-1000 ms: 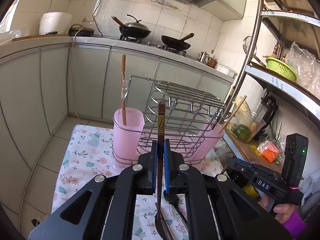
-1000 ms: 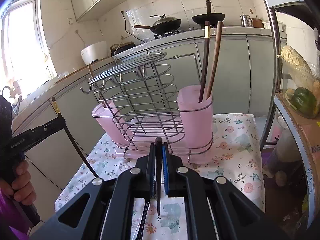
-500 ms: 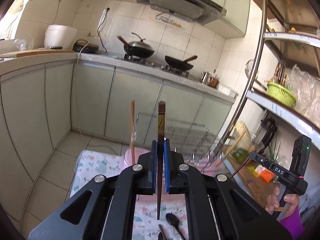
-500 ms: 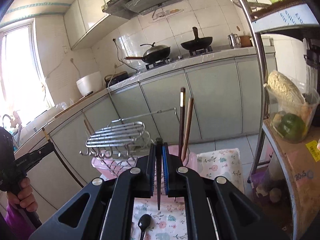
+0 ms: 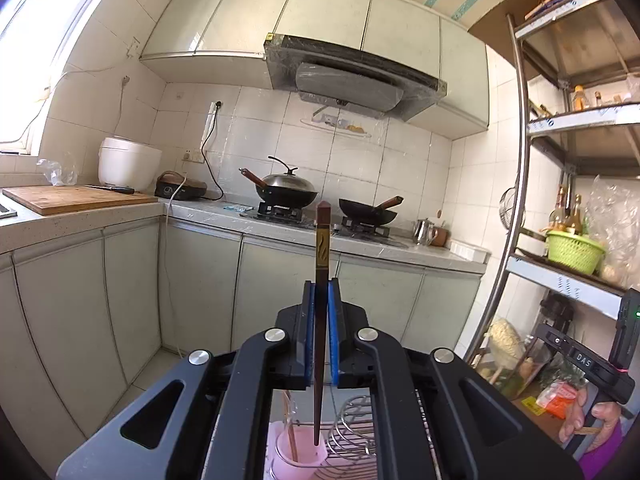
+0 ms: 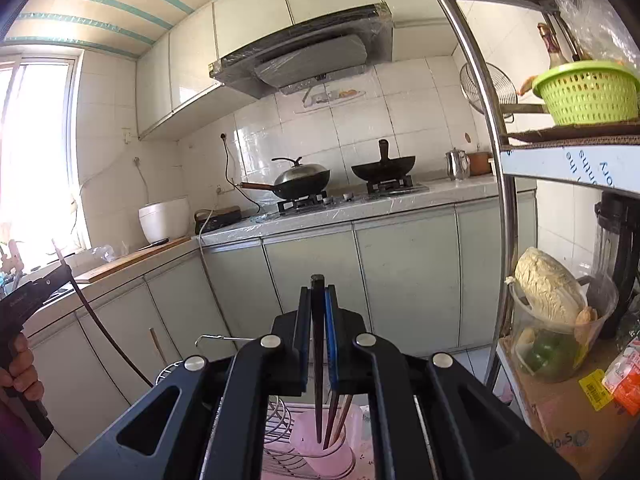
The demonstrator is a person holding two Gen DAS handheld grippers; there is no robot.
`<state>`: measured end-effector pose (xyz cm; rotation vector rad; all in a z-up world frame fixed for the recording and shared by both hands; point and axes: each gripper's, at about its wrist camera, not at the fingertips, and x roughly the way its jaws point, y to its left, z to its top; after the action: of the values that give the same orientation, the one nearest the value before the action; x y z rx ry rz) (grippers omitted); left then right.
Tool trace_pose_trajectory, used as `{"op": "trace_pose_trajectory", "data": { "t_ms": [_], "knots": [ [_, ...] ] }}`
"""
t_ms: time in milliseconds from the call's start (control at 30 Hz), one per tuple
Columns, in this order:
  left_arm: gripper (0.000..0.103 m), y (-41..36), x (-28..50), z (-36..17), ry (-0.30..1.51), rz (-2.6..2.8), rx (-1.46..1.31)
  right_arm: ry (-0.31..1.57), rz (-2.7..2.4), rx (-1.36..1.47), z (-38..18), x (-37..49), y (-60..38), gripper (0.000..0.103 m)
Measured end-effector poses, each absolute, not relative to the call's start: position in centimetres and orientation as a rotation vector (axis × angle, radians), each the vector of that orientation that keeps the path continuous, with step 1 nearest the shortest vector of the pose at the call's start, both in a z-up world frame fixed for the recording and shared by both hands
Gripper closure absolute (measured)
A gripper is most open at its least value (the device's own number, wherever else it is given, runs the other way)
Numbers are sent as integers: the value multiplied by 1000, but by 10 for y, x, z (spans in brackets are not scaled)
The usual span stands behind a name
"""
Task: Organize utensils
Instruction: 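Lower both chopsticks into the pink cup and open both tools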
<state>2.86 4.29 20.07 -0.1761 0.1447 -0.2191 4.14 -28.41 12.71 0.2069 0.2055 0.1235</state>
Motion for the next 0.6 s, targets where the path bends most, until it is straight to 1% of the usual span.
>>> {"op": "trace_pose_trajectory", "data": {
  "t_ms": [300, 600],
  "knots": [
    [98, 35, 73, 149, 326, -182, -158, 312, 107, 231, 90, 68, -290, 97],
    [98, 37, 96, 107, 453, -175, -175, 240, 124, 209, 113, 63, -284, 97]
  ]
}}
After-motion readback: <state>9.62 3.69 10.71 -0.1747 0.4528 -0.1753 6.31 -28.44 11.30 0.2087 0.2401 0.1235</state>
